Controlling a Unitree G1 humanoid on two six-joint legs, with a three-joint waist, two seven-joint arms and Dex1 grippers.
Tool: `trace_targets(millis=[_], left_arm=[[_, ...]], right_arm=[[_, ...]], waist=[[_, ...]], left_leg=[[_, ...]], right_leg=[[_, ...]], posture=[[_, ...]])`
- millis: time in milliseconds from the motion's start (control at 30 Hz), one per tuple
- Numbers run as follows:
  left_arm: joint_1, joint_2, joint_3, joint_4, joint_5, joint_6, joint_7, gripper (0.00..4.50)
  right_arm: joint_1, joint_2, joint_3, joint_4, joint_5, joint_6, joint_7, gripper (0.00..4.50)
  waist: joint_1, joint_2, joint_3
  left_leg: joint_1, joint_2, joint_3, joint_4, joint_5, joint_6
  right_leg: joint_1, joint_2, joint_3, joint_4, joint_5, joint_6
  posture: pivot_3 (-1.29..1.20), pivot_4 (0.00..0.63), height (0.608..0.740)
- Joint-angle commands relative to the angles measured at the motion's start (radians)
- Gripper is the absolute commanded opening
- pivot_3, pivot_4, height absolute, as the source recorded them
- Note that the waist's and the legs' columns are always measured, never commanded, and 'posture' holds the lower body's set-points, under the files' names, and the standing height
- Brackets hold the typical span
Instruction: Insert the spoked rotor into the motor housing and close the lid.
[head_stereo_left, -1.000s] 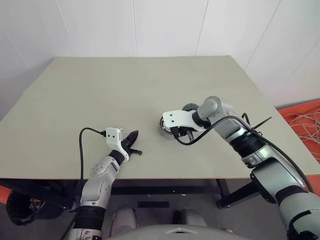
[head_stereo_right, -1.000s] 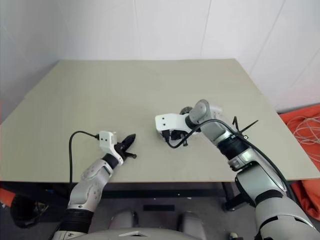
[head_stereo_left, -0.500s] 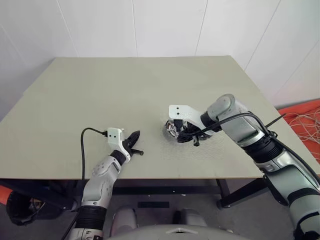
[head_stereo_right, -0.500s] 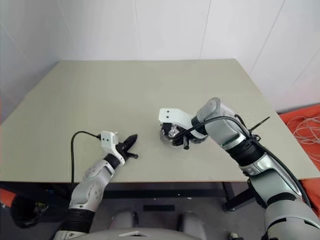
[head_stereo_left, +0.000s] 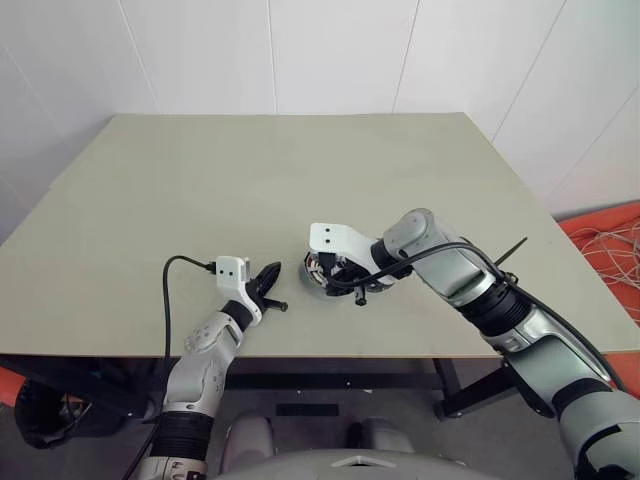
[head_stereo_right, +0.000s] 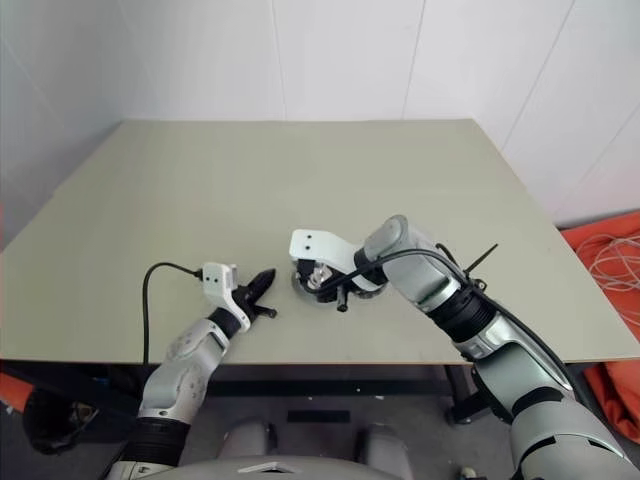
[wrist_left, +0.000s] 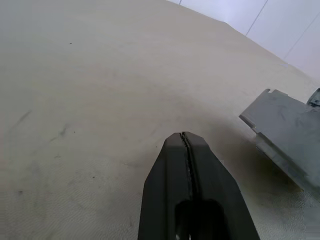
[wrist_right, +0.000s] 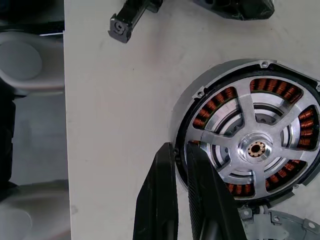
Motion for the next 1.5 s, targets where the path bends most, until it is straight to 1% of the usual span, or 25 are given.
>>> trace_targets(millis=[33,200,267,300,333,533,600,667,800,900,967,1067,1133,1200,1300,1400,1500], left_arm=[[-0.011,0.002,0.0,-0.019,-0.004,-0.005,-0.006,0.0],[-0.01,0.002,-0.001,-0.02,-0.003,-0.005,-0.004,0.0],[-0.008,0.003,0.0,-0.022,-0.004,-0.004,-0.004,0.0],[-0.008,0.003,0.001,-0.022,-0.004,-0.004,-0.004,0.0],[-0.008,0.003,0.001,-0.022,-0.004,-0.004,-0.003,0.0],[-0.008,0.004,0.002,-0.024,-0.005,-0.003,-0.002,0.0],[-0.008,0.005,0.001,-0.024,-0.005,-0.003,-0.002,0.0],[-0.009,0.006,0.002,-0.024,-0.005,-0.001,-0.003,0.0],[-0.013,0.008,0.005,-0.021,-0.009,0.003,-0.004,0.0],[-0.017,0.009,0.008,-0.016,-0.011,0.005,-0.006,0.0],[-0.02,0.01,0.01,-0.014,-0.012,0.005,-0.007,0.0],[-0.023,0.012,0.011,-0.012,-0.012,0.007,-0.008,0.0],[-0.024,0.013,0.01,-0.013,-0.013,0.009,-0.009,0.0],[-0.024,0.015,0.009,-0.014,-0.012,0.01,-0.01,0.0],[-0.024,0.017,0.01,-0.015,-0.013,0.009,-0.011,0.0],[-0.024,0.018,0.011,-0.017,-0.014,0.008,-0.011,0.0],[-0.019,0.022,0.008,-0.022,-0.013,0.007,-0.016,0.0]], right_arm=[[-0.029,0.011,-0.012,-0.009,0.014,-0.021,-0.025,0.01],[-0.029,0.033,-0.004,0.02,0.022,-0.031,-0.053,0.01],[-0.033,0.049,-0.007,0.029,0.027,-0.032,-0.068,0.7],[-0.036,0.059,-0.013,0.036,0.032,-0.037,-0.074,0.9],[-0.04,0.071,-0.022,0.044,0.04,-0.035,-0.084,1.22],[-0.064,0.124,-0.066,0.056,0.1,-0.007,-0.107,3.22],[-0.074,0.151,-0.105,0.045,0.147,0.022,-0.108,3.95],[-0.089,0.179,-0.148,0.043,0.187,0.045,-0.121,4.47],[-0.125,0.227,-0.232,0.073,0.233,0.04,-0.177,4.47],[-0.154,0.275,-0.323,0.117,0.265,0.004,-0.248,4.47],[-0.171,0.292,-0.369,0.169,0.254,-0.076,-0.309,4.47],[-0.187,0.274,-0.377,0.252,0.204,-0.199,-0.376,4.47],[-0.186,0.241,-0.353,0.312,0.148,-0.301,-0.409,4.08],[-0.171,0.189,-0.318,0.377,0.076,-0.428,-0.433,3.53],[-0.175,0.14,-0.305,0.472,0.013,-0.559,-0.466,2.45],[-0.192,0.114,-0.306,0.564,-0.037,-0.659,-0.497,1.37],[-0.209,0.051,-0.29,0.685,-0.116,-0.806,-0.528,0.2]], waist=[[0.001,0.0,0.0],[0.001,0.0,0.0],[0.001,0.0,0.0],[0.0,0.0,0.0],[0.0,0.0,0.0],[0.002,0.0,0.0],[0.003,0.0,0.0],[0.003,0.0,0.0],[0.005,0.0,0.0],[0.005,0.0,0.0],[0.005,0.0,0.0],[0.005,0.0,0.0],[0.006,0.0,0.0],[0.008,0.0,0.0],[0.007,0.0,0.0],[0.006,0.0,0.0],[0.005,0.0,0.0]], left_leg=[[0.0,0.0,0.0,0.0,0.0,0.0],[0.001,0.0,0.0,0.0,0.0,0.0],[0.001,0.0,0.0,0.0,0.0,-0.001],[0.001,0.0,0.0,0.0,0.0,-0.001],[0.001,0.0,0.0,0.0,0.0,-0.001],[0.002,0.0,0.0,0.0,0.0,-0.001],[0.002,0.0,0.0,0.0,0.0,-0.001],[0.002,0.0,0.0,0.0,0.0,-0.001],[0.002,0.0,0.0,-0.001,0.0,-0.001],[0.002,0.0,0.0,-0.001,0.0,-0.001],[0.002,0.0,0.0,-0.001,0.001,-0.001],[0.002,0.0,0.0,-0.001,0.001,-0.002],[0.002,0.0,0.0,-0.001,0.001,-0.002],[0.002,-0.001,0.0,-0.001,0.001,-0.002],[0.001,-0.001,0.0,-0.001,0.003,-0.005],[0.001,-0.001,0.0,-0.001,0.003,-0.005],[0.0,-0.001,0.001,-0.001,0.003,-0.005]], right_leg=[[0.0,0.0,0.0,0.0,0.0,0.0],[0.0,0.0,0.0,0.0,0.0,0.0],[0.0,0.0,0.0,0.0,0.0,0.0],[0.0,0.0,0.0,0.0,0.0,0.0],[0.0,0.0,0.0,0.0,0.0,0.0],[0.002,0.0,0.0,0.0,0.0,0.0],[0.002,0.0,0.0,0.0,0.0,0.0],[0.001,0.0,0.0,0.0,0.0,0.0],[0.001,0.0,0.0,0.0,0.0,0.0],[0.001,0.0,0.0,0.0,0.0,0.0],[0.001,0.0,0.0,0.0,0.0,0.0],[0.001,0.0,0.0,0.0,0.0,0.0],[0.001,0.0,0.0,0.0,0.0,0.0],[0.001,0.0,0.0,0.0,0.0,0.0],[0.001,0.0,0.0,-0.001,0.0,0.0],[0.0,0.001,0.0,0.0,0.0,0.0],[0.0,0.001,0.0,0.0,0.0,0.0]], posture=[[0.0,0.0,0.74],[0.0,0.0,0.74],[0.0,0.0,0.74],[0.0,0.0,0.74],[0.0,0.0,0.74],[0.0,0.0,0.74],[0.0,0.0,0.74],[0.0,0.0,0.74],[0.0,0.0,0.74],[0.0,0.0,0.74],[0.0,0.0,0.74],[0.0,0.0,0.74],[0.0,0.0,0.74],[0.0,0.0,0.74],[0.0,0.0,0.74],[0.0,0.0,0.74],[0.0,0.0,0.74]])
